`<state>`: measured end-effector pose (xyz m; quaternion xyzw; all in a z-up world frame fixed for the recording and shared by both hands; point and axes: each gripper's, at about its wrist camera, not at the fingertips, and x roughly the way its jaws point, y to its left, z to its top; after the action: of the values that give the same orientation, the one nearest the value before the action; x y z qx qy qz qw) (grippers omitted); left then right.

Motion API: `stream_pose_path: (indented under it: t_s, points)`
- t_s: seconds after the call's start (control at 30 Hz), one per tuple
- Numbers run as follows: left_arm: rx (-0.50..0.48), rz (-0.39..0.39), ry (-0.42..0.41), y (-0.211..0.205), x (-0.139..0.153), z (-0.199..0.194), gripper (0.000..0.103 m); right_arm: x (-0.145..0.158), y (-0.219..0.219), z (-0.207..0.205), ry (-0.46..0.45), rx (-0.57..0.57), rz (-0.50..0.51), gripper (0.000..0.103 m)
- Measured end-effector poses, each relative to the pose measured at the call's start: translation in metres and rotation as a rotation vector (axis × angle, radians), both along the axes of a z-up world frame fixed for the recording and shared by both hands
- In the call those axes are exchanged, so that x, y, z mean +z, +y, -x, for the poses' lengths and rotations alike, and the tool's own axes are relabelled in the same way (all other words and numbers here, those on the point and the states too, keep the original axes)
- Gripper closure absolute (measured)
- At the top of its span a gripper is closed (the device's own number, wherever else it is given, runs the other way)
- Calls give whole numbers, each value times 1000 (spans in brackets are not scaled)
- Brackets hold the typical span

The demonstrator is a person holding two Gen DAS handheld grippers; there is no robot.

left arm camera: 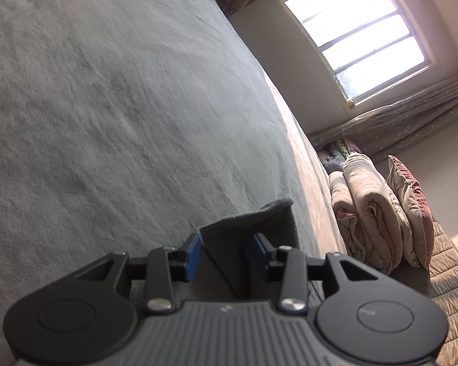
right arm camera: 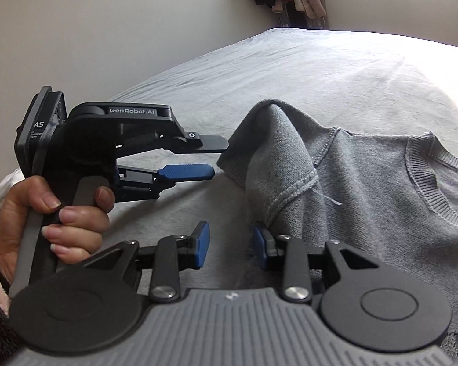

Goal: Fold clothes

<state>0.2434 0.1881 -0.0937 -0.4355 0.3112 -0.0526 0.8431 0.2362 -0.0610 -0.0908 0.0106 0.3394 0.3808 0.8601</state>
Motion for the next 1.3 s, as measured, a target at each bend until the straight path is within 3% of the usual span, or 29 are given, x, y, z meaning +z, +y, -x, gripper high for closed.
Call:
stream_pose_path:
  t_s: [0.27,0.4,0.5,0.53,0.63,0.77,0.87,0.97,1.1,1.17,1.3]
  points:
    - [-24,-10,-6,-8,-1,-3,55,-3,1,-2,-65,3,109,63]
    - [-33,-31,-6,-12,0,-5,54,-11,19,11,-186,6,262,65]
    - [-37,-39,-6,-13,0,-6,53,-11,22,13,-231,-35,308,76]
    - [-36,-31,-7,-13,-1,-6,52,-10,19,10,-227,-59,304,93]
    - [-33,-7,-10,-11,-2,-5,46,-5,-8,-10,-95,-104,130,94]
    - [-30,44,-21,-8,-5,-3,34,-6,-54,-40,143,-142,-224,94]
    - [-35,71,-18,-7,-6,-3,32,-12,-81,-56,297,-144,-475,94]
    - [-44,103,-7,-9,-6,-3,29,-20,-94,-66,407,-138,-653,94]
    - [-80,208,13,-8,-8,-4,26,-29,-101,-73,479,-140,-765,93]
    - [-89,254,28,-7,-9,-4,26,-27,-100,-74,473,-148,-740,93]
    - [-63,204,39,-9,-2,-1,26,-17,-104,-66,474,-146,-715,92]
